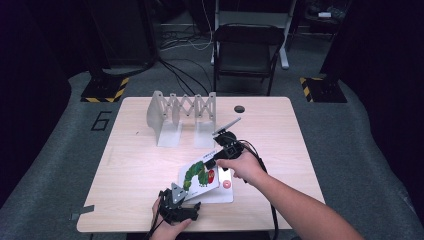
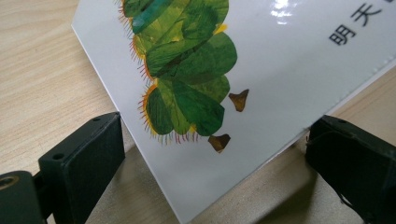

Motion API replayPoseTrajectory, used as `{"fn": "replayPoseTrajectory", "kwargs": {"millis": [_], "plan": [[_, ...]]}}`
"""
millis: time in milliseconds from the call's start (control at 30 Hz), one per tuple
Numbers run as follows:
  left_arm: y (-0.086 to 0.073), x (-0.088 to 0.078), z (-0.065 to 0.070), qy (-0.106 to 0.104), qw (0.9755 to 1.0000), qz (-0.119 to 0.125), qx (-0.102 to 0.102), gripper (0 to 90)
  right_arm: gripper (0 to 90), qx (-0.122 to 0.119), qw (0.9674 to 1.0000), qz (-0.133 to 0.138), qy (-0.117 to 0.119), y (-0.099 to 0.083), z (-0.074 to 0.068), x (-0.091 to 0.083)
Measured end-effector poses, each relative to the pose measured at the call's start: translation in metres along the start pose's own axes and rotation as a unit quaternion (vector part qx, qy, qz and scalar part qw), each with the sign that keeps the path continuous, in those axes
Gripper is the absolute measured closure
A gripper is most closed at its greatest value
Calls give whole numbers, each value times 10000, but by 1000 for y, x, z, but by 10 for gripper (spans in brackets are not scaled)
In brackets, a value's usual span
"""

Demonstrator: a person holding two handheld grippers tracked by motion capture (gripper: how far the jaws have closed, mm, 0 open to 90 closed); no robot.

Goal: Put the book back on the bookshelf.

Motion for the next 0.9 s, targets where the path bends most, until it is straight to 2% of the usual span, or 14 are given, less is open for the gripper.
{"fn": "replayPoseTrajectory", "kwargs": {"millis": [367,567,900], "plan": [[0,0,0,-39,10000,-2,61,49,653,2,9999,14,130,1,-5,-4],[0,0,0,-69,10000,-1,65,49,668,-170,9997,74,164,2,-12,-7],[-1,-1,1,-98,9999,-16,81,48,682,-237,9994,53,231,1,-17,-11]]}}
Point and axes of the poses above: each handheld gripper's, and its own axes: x roughly forward along the jaws, y roughly out of its top, z roughly to its right, the point moved 4 cm from there along x, roughly forward along the jaws, and after that the axes turned 1 degree about z, right-handed, at the moved point
